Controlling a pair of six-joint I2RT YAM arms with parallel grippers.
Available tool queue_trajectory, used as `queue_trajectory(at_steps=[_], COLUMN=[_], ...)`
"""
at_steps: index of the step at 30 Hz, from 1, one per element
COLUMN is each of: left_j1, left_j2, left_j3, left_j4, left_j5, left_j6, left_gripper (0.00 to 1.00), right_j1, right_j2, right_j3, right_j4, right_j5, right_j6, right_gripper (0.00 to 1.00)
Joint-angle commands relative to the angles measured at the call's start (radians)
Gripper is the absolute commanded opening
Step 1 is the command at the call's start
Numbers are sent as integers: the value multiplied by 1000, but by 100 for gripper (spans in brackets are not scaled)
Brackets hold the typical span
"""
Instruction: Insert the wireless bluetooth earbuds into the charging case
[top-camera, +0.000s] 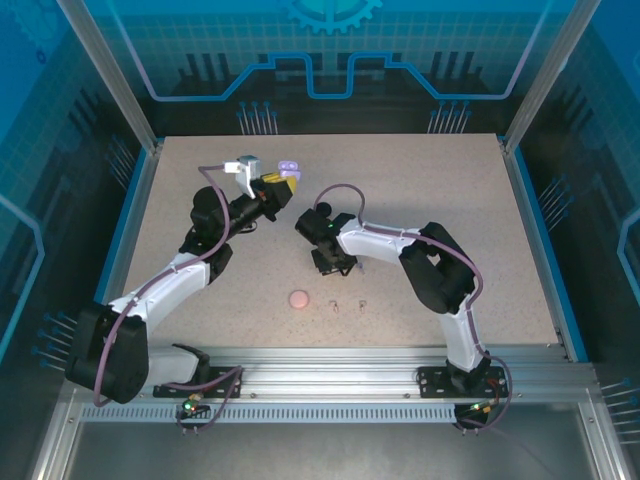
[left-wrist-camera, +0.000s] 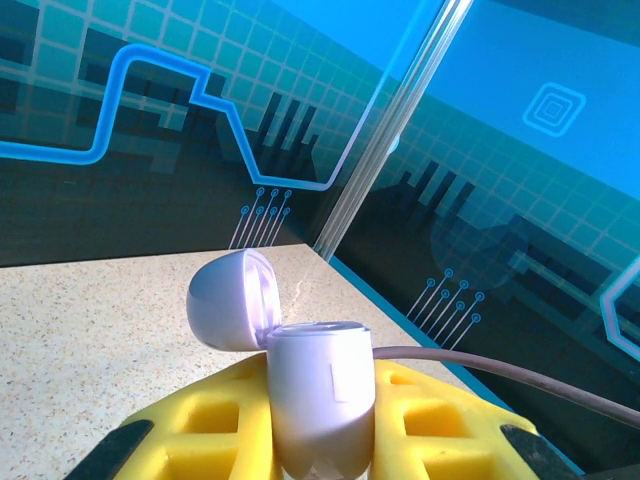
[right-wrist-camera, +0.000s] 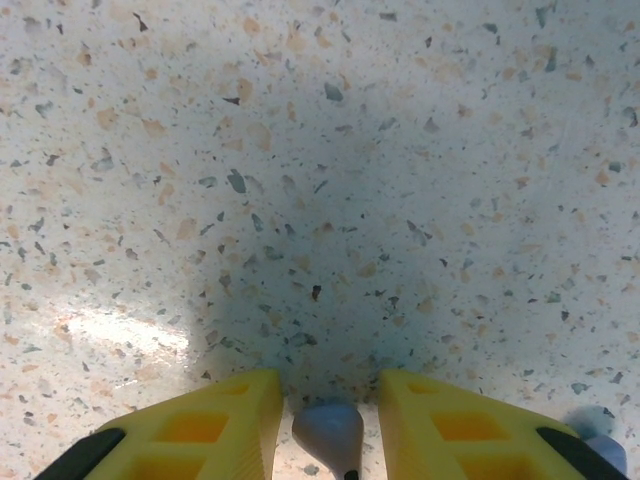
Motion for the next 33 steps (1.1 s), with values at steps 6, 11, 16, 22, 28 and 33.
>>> queue_trajectory(at_steps=[6,11,16,22,28,33], left_j1=[3,4,3,3,3,3], left_j2=[6,9,10,15,17,22], left_j3=[5,8,9,12,12,13], left_j4=[39,40,41,43,42,44], left_j5=[14,15,18,20,21,20], left_j6=[-3,-3,-5,-7,-8,-10], left_gripper=[0,0,0,0,0,0], right_j1=[20,22,22,23,30,35], right_j2=[-2,-8,-30,-37,-27,-20], right_j3=[-40,-48,-69,-82,-78,-76], right_j4=[-34,-34,-32,-28,-26,-16], right_j5=[-2,-1,3,4,1,-3], right_j6=[6,8,10,8,0,0], right_gripper=[33,33,34,34,33,27])
